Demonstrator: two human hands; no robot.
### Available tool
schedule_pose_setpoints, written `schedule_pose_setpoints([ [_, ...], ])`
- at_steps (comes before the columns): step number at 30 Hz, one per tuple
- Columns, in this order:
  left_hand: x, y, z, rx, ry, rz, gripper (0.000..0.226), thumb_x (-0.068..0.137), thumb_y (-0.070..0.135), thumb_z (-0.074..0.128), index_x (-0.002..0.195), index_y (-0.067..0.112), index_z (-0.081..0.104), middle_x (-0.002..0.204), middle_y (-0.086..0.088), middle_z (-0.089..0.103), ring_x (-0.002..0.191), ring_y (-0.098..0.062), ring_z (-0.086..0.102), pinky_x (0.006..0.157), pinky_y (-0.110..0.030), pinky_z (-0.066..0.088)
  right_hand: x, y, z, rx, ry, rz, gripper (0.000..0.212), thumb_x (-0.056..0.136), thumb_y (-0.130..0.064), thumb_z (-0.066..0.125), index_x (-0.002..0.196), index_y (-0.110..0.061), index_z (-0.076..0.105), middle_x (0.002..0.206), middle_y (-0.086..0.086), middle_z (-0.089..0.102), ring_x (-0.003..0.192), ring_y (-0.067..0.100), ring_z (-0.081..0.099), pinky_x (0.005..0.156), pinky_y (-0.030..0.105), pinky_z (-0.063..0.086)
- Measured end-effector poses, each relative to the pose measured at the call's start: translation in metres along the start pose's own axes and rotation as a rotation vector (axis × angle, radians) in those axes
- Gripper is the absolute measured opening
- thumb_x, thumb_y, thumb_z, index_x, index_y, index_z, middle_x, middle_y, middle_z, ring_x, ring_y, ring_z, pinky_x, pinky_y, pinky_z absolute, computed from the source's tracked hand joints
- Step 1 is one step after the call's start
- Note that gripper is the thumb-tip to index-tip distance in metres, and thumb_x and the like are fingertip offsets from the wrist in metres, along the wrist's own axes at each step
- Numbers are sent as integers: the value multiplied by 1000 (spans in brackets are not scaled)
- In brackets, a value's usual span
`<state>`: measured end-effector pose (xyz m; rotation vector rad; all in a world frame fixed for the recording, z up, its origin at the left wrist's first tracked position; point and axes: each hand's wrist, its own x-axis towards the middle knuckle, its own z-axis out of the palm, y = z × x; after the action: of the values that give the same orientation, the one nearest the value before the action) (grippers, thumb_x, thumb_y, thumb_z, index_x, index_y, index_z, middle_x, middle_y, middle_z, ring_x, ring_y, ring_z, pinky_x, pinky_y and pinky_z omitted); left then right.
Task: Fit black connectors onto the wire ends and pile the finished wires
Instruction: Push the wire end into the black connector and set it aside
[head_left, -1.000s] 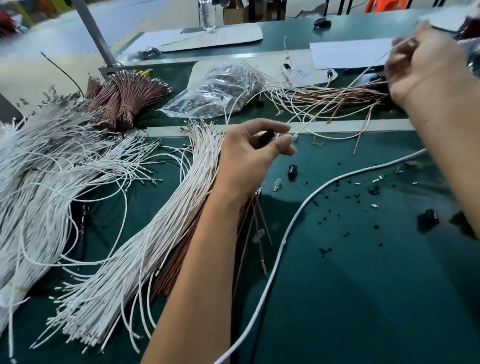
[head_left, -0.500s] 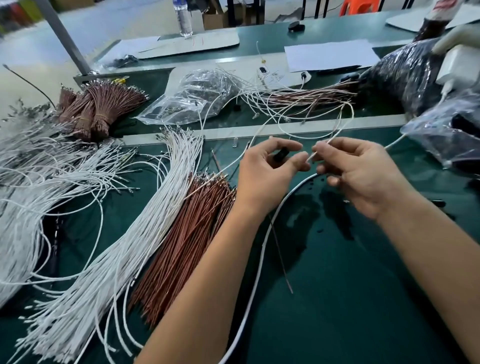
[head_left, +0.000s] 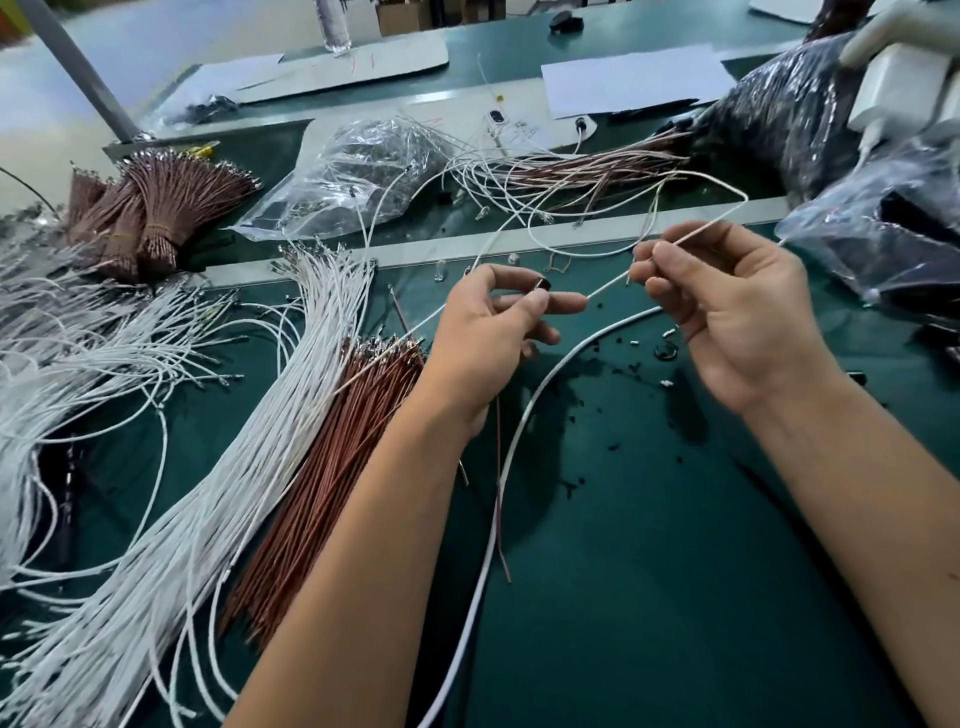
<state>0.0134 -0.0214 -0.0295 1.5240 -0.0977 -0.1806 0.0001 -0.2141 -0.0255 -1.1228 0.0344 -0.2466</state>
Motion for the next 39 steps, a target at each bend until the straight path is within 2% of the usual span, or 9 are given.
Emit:
schedule_pose_setpoints([
  [3, 1, -1, -1, 15, 18, 28, 12, 101, 0, 56, 110, 7, 59, 100, -8, 76, 71, -12, 63, 62, -23, 45, -1, -4, -1, 51, 20, -15, 10, 92, 1, 66, 92, -9, 66, 86, 6, 77, 76, 13, 73, 66, 15, 55],
  [7, -1, 0, -1, 44, 1, 76, 17, 95, -1, 65, 101, 14, 71, 90, -6, 66, 72, -12, 61, 66, -24, 46, -4, -7, 0, 90, 20, -17, 7, 93, -2, 65, 93, -9, 65, 85, 4, 76, 75, 11, 72, 64, 14, 54],
  [11, -2, 2, -2, 42, -23, 81, 19, 93, -1, 67, 100, 16, 74, 91, -1, 70, 77, -13, 63, 71, -29, 45, -4, -9, -1, 110, 24, -37, 7, 95, -1, 63, 94, -8, 64, 86, 4, 76, 76, 11, 72, 64, 14, 54],
  [16, -3, 3, -3, -23, -81, 78, 23, 91, -6, 66, 97, 16, 72, 90, 5, 71, 84, -16, 63, 73, -25, 46, -5, -11, -1, 121, 27, -51, 9, 97, -1, 62, 93, -9, 63, 87, 4, 76, 76, 10, 72, 65, 14, 54],
  [20, -3, 3, -3, -104, -128, 87, 24, 90, -10, 64, 98, 13, 68, 98, 1, 70, 97, -28, 58, 92, -37, 46, -8, -15, 1, 156, 11, -55, 10, 96, -1, 61, 93, -11, 64, 87, 3, 76, 75, 9, 71, 63, 13, 53],
  [24, -3, 3, -4, -143, -148, 88, 22, 91, -12, 61, 100, 8, 65, 103, -3, 68, 101, -25, 62, 108, -44, 46, -10, -19, 4, 134, -6, -92, 12, 98, 0, 60, 94, -11, 63, 87, 2, 76, 75, 9, 70, 63, 13, 52],
  [28, -2, 2, -4, -161, -154, 104, 22, 91, -13, 60, 100, 6, 63, 105, -8, 66, 102, -26, 63, 105, -39, 48, -13, -21, 7, 86, -37, -142, 11, 98, 0, 60, 96, -11, 62, 88, 2, 76, 76, 10, 70, 63, 14, 52],
  [34, 0, 0, -5, -145, -155, 124, 24, 90, -13, 62, 98, 9, 65, 102, -6, 67, 102, -27, 62, 103, -38, 48, -17, -21, 13, -68, -79, -286, 10, 97, -2, 65, 99, -11, 61, 90, 3, 75, 76, 16, 71, 62, 20, 54],
  [39, 0, -1, -6, -106, -152, 130, 26, 89, -13, 64, 97, 11, 67, 101, -4, 69, 101, -25, 63, 99, -33, 51, -20, -20, 17, -224, -67, -429, 15, 96, -3, 69, 108, 0, 60, 92, 13, 73, 75, 24, 73, 59, 28, 57],
])
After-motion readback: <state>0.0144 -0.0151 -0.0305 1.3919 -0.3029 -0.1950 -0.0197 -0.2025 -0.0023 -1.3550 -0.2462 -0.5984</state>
